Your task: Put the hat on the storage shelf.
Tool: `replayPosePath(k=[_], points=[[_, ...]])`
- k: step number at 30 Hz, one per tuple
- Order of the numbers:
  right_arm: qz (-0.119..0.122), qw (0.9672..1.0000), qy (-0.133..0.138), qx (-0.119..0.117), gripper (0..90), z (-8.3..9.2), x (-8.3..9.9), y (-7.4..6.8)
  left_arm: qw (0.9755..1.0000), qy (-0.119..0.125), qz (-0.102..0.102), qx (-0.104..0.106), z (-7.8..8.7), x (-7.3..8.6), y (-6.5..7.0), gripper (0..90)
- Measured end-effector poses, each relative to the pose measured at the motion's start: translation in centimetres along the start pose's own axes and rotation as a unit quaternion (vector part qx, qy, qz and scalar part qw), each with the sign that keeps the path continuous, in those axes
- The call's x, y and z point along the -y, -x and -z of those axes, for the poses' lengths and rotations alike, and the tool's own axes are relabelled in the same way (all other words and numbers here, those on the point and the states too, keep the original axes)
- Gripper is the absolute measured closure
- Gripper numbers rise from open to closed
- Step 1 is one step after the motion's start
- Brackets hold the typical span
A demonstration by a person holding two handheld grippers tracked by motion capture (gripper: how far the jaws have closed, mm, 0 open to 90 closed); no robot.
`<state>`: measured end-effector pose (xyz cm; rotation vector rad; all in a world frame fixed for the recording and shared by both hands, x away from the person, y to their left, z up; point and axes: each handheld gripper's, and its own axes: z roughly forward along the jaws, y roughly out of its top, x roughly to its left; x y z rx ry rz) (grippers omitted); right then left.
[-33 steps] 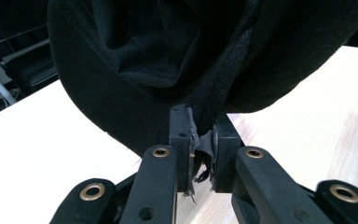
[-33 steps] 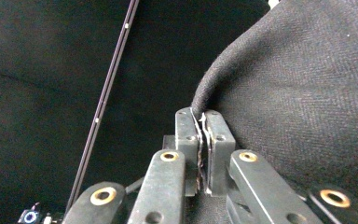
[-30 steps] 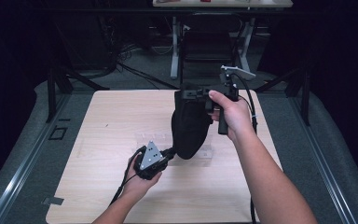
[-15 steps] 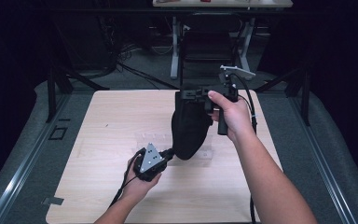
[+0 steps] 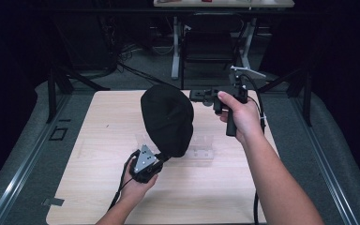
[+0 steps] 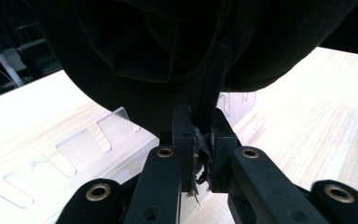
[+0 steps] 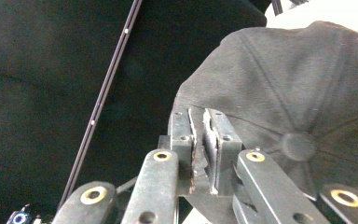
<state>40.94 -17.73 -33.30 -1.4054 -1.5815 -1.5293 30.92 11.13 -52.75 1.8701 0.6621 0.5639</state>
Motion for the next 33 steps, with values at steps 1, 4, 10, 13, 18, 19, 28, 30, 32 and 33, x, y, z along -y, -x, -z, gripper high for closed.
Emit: replayPosePath(k=[1,4,10,13,18,19,28,30,32,33], points=[[0.001,1.0000,0.001,0.000,82.4,0.1,0.0,0.1,1.0000,0.000,0.000,-0.001,0.0,0.1,0.0,85.2],[0.003,1.0000,0.003,0.002,82.1,0.4,0.1,0.2,0.9999,-0.002,0.012,0.001,0.0,0.5,-0.3,85.2],[0.015,0.9998,0.011,0.007,81.2,1.0,0.5,-0.2,0.9996,-0.015,0.022,0.002,-0.2,1.4,-0.6,85.2],[0.015,0.9997,0.018,0.006,80.1,1.3,0.6,-0.3,0.9995,-0.016,0.025,0.004,-0.2,1.6,-0.7,85.1],[0.013,0.9996,0.023,0.007,79.2,1.8,0.8,-0.1,0.9991,-0.021,0.037,0.011,-0.1,2.2,-1.0,84.9],[0.013,0.9996,0.024,0.009,79.1,1.9,0.8,0.0,0.9988,-0.022,0.043,0.011,0.0,2.2,-1.0,84.9],[0.045,0.9968,0.033,0.057,77.9,2.9,1.5,0.1,0.9974,-0.026,0.066,0.011,0.3,2.4,-1.4,82.8],[0.066,0.9935,0.037,0.085,77.8,3.3,1.9,0.1,0.9971,-0.028,0.069,0.013,0.6,2.3,-1.5,76.6],[0.068,0.9930,0.038,0.089,77.7,3.4,2.1,0.2,0.9958,-0.025,0.088,0.004,1.0,2.2,-1.5,74.3],[0.070,0.9923,0.040,0.095,77.7,3.4,2.2,0.2,0.9963,-0.029,0.079,0.013,1.2,2.1,-1.7,71.9]])
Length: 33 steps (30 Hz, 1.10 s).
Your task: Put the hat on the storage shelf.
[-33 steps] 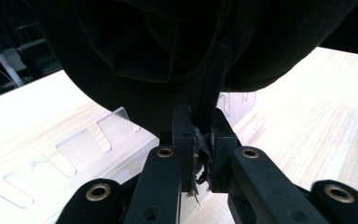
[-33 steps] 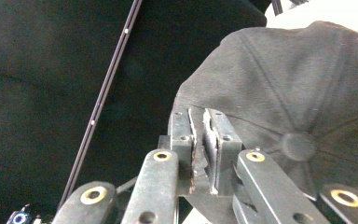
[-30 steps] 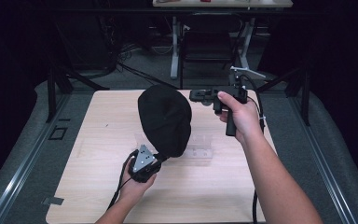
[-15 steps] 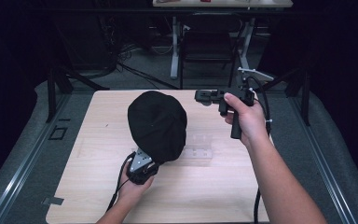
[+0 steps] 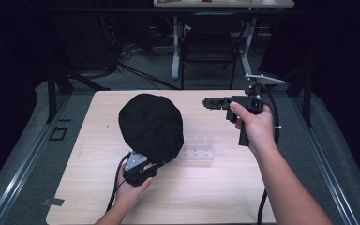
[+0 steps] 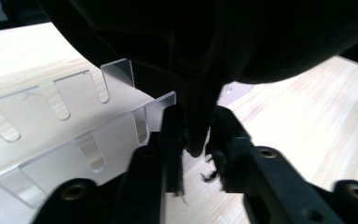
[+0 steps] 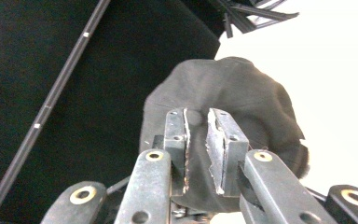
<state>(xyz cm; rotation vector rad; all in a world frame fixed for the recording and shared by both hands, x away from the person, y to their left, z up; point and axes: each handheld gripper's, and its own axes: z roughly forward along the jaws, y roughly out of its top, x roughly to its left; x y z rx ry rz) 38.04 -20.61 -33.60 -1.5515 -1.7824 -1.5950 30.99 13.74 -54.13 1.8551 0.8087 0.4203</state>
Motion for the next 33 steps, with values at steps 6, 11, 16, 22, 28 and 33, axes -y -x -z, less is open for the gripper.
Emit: replayPosePath(k=[6,11,16,22,28,33], points=[[0.037,0.9981,-0.004,0.050,77.4,0.3,1.2,0.1,0.9999,0.000,0.006,-0.009,1.6,-0.1,-0.4,61.2],[0.065,0.9941,-0.009,0.087,76.9,0.5,2.5,0.4,0.9998,0.002,0.018,-0.010,2.9,0.0,-0.8,56.2],[0.099,0.9850,-0.017,0.140,75.2,0.9,4.1,1.3,0.9993,-0.029,0.010,-0.020,4.3,0.6,-1.7,53.3],[0.130,0.9741,-0.017,0.184,74.7,1.5,7.2,2.7,0.9984,-0.037,0.029,-0.031,5.3,1.5,-3.1,51.7],[0.158,0.9631,-0.016,0.217,74.4,1.6,10.5,4.5,0.9973,-0.048,0.039,-0.039,6.0,2.0,-4.0,50.8],[0.179,0.9569,-0.003,0.228,74.4,1.3,12.9,5.3,0.9970,-0.042,0.052,-0.039,6.4,2.6,-4.6,52.3]])
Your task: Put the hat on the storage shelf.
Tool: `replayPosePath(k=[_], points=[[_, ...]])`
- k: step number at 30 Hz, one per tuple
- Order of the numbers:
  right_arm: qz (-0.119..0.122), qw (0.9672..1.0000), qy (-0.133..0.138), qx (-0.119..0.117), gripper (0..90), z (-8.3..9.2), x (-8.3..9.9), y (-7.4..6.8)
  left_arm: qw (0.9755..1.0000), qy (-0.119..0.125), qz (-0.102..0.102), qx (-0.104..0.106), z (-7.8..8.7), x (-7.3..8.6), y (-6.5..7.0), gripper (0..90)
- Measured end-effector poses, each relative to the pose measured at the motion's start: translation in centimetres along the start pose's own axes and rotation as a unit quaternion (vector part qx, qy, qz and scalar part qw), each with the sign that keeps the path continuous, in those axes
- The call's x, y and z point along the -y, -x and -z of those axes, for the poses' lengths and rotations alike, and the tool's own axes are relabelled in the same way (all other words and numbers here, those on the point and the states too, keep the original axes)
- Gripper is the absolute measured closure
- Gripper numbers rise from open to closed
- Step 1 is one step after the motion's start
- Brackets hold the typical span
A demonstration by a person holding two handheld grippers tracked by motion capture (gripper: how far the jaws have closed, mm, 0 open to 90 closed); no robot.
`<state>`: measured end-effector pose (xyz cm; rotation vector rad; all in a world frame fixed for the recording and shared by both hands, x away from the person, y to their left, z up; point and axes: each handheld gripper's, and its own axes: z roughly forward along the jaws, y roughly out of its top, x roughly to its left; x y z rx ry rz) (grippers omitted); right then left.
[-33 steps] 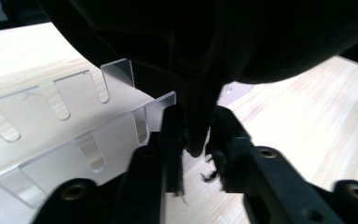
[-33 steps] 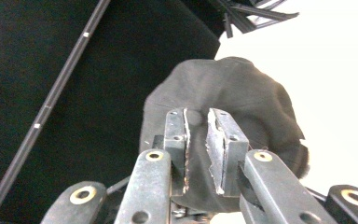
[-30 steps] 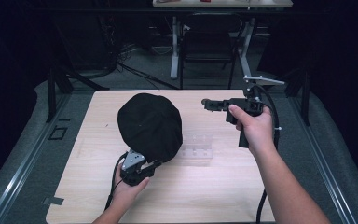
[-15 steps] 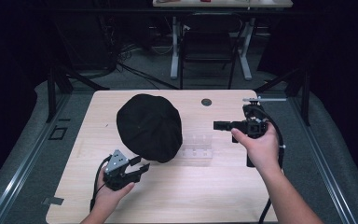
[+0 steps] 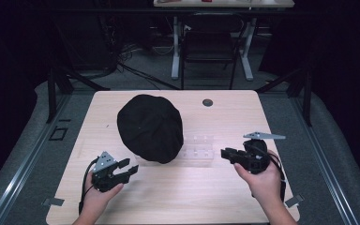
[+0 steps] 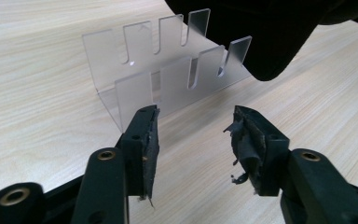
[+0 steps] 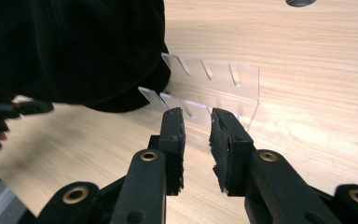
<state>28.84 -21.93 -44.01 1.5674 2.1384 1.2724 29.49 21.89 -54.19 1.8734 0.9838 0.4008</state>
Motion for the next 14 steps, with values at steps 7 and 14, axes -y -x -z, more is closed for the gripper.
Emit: replayPosePath(k=[7,14], points=[[0.043,0.9976,0.014,0.052,72.7,-1.1,4.1,0.2,0.9999,0.006,0.010,-0.001,0.1,0.6,-0.4,52.2],[0.056,0.9943,0.034,0.084,68.4,-2.2,6.9,1.2,0.9999,0.010,-0.005,0.002,-0.2,0.8,0.1,49.1]])
